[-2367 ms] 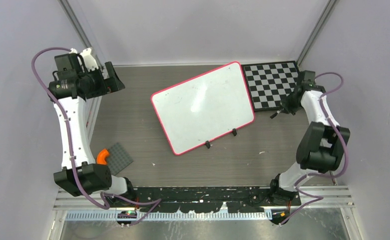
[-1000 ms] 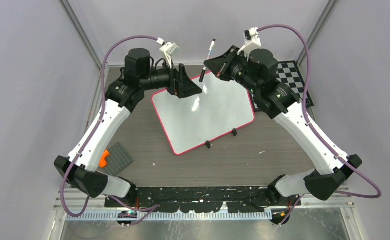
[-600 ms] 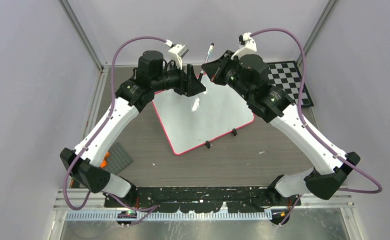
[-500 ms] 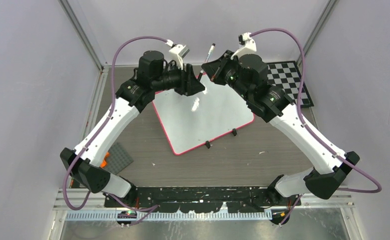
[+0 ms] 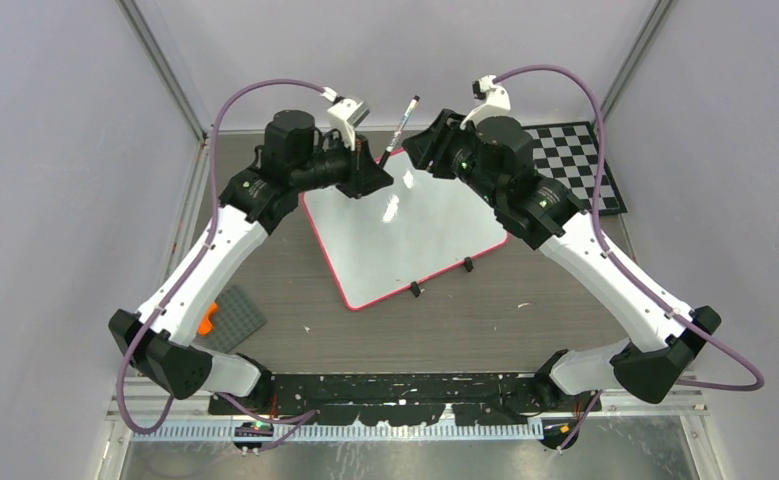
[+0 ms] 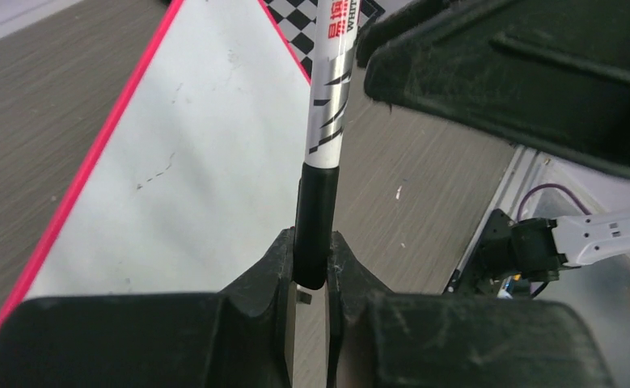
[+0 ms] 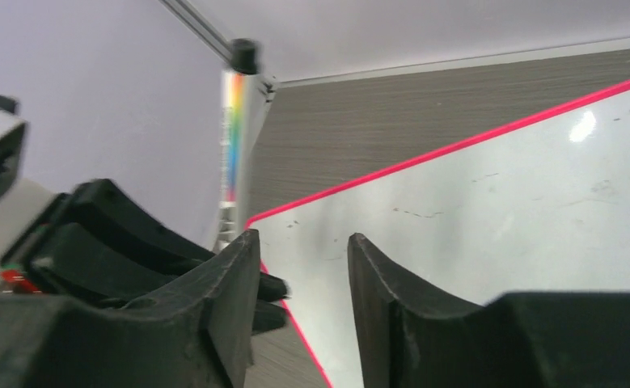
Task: Write a sentence on the whiteboard
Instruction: Open the whiteboard marker at the center of the board.
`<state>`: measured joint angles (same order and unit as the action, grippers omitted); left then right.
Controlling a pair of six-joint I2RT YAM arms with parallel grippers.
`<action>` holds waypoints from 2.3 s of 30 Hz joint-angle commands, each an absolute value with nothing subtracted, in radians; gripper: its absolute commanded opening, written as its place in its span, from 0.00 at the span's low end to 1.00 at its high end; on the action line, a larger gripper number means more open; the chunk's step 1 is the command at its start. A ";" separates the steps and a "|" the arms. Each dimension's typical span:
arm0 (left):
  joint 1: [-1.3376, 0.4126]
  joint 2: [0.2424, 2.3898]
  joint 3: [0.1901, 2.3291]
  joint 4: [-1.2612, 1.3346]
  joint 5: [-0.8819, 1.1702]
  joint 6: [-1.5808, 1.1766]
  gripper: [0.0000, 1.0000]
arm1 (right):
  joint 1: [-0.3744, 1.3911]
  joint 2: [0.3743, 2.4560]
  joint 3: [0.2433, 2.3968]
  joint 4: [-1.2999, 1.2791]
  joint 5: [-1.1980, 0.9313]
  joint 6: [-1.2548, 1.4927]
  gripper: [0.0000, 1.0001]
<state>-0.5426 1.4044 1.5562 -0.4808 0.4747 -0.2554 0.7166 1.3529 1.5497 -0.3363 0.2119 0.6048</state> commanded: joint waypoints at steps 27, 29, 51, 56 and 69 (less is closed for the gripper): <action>-0.560 1.392 1.682 -1.157 0.958 0.497 0.00 | 0.550 1.222 1.730 -1.118 -0.756 -0.427 0.65; -0.573 1.396 1.689 -1.168 0.959 0.508 0.00 | 0.567 1.225 1.730 -1.093 -0.766 -0.405 0.65; -0.667 1.457 1.758 -1.175 0.934 0.534 0.00 | 0.655 1.231 1.680 -0.953 -0.823 -0.374 0.38; -0.669 1.456 1.749 -1.150 0.946 0.504 0.00 | 0.658 1.235 1.671 -0.934 -0.808 -0.368 0.33; -0.665 1.435 1.717 -1.069 0.882 0.398 0.34 | 0.662 1.247 1.660 -0.902 -0.770 -0.328 0.00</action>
<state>-0.6659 1.4532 1.7184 -1.1835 0.9169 0.4797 0.6483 1.2381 1.6619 -0.9436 -0.7673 -0.3614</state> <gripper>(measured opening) 0.146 0.176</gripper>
